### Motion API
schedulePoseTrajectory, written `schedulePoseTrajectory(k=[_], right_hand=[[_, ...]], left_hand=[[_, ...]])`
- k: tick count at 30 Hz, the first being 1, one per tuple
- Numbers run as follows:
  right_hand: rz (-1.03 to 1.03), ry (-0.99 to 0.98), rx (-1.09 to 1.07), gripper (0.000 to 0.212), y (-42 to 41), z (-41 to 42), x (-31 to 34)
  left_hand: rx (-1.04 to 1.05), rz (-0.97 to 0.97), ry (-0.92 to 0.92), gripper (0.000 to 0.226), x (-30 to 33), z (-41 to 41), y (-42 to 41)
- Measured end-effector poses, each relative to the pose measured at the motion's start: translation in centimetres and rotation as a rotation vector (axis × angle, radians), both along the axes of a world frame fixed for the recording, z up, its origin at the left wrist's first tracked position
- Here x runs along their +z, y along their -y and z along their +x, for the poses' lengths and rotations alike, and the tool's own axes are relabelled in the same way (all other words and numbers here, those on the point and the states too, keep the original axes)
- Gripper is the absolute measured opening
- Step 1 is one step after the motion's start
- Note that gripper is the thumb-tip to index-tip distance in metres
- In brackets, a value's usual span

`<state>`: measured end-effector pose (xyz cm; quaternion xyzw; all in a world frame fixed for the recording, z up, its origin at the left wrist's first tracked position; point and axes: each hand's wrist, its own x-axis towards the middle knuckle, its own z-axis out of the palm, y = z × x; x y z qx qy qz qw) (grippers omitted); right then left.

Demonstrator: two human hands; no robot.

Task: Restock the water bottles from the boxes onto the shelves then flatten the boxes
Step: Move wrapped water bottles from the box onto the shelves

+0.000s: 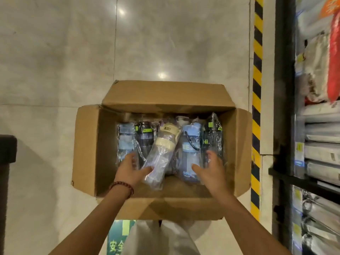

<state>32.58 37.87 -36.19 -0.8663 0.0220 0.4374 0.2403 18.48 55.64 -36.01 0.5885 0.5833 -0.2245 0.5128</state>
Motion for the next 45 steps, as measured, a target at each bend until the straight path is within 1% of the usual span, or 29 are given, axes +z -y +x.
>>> schedulePoseTrajectory(k=[3,5,8,10,13,15,17,19,21,24,26,28,32,33,35,36,38,39,41,43,45], right_hand=[[-0.082,0.125,0.1,0.085,2.0,0.7,-3.8],[-0.108,0.146,0.128,0.092,3.2,0.7,-5.6],[-0.105,0.118,0.099,0.101,4.2,0.7,-7.8],[-0.097,0.143,0.101,0.105,4.4,0.6,-8.9],[-0.144,0.251,0.112,0.103,4.1,0.5,-9.9],[-0.188,0.35,0.099,0.101,3.6,0.4,-10.2],[-0.201,0.414,0.042,0.102,3.0,0.4,-10.2],[-0.207,0.422,-0.054,0.106,2.5,0.6,-10.2],[-0.254,0.371,-0.103,0.105,2.2,1.1,-10.6],[-0.325,0.206,-0.077,0.089,2.2,1.8,-11.5],[-0.301,0.111,-0.077,0.086,2.4,2.0,-11.7],[-0.233,0.086,-0.074,0.086,2.6,1.7,-11.8],[-0.039,0.012,-0.204,0.094,2.7,1.6,-12.3],[-0.032,-0.003,-0.221,0.095,2.6,1.8,-12.3],[-0.044,-0.012,-0.243,0.106,2.3,1.8,-12.3],[-0.05,-0.018,-0.256,0.112,2.1,1.7,-12.3],[-0.052,-0.032,-0.292,0.115,1.5,1.3,-12.0],[-0.04,-0.045,-0.318,0.114,1.3,1.1,-11.6],[0.007,-0.075,-0.36,0.112,1.0,0.6,-10.2],[0.045,-0.112,-0.357,0.112,0.9,-0.2,-8.3],[0.067,-0.14,-0.322,0.112,0.8,-0.7,-5.9]], left_hand=[[-0.049,0.009,-0.023,0.094,-4.5,1.2,1.4],[-0.094,0.021,-0.026,0.099,-6.9,1.8,2.4],[-0.176,0.032,-0.063,0.106,-9.7,2.2,3.5],[-0.236,0.034,-0.116,0.11,-10.9,2.7,3.8],[-0.291,0.018,-0.163,0.116,-13.1,3.0,3.5],[-0.344,0.032,-0.187,0.118,-15.2,2.5,3.2],[-0.385,0.062,-0.204,0.113,-14.7,3.1,3.1],[-0.39,0.07,-0.25,0.104,-14.0,3.6,3.1],[-0.386,0.05,-0.26,0.1,-13.7,3.9,3.0],[-0.265,-0.033,-0.181,0.098,-13.6,4.0,3.0],[-0.144,-0.072,-0.148,0.101,-13.5,3.8,3.0],[-0.066,-0.089,-0.152,0.105,-13.4,3.6,3.1],[0.037,-0.122,-0.116,0.111,-14.1,3.1,3.3],[0.05,-0.112,-0.098,0.111,-14.1,3.0,3.4],[0.076,-0.106,-0.059,0.11,-14.2,2.8,3.8],[0.086,-0.111,-0.04,0.113,-14.1,2.7,3.9],[0.132,-0.145,0.0,0.125,-13.6,2.2,3.9],[0.176,-0.151,0.023,0.122,-13.1,2.1,4.0],[0.262,-0.165,0.06,0.106,-12.0,1.6,4.2],[0.287,-0.175,0.091,0.091,-9.9,1.4,4.1],[0.298,-0.179,0.135,0.07,-7.7,1.0,3.7]])
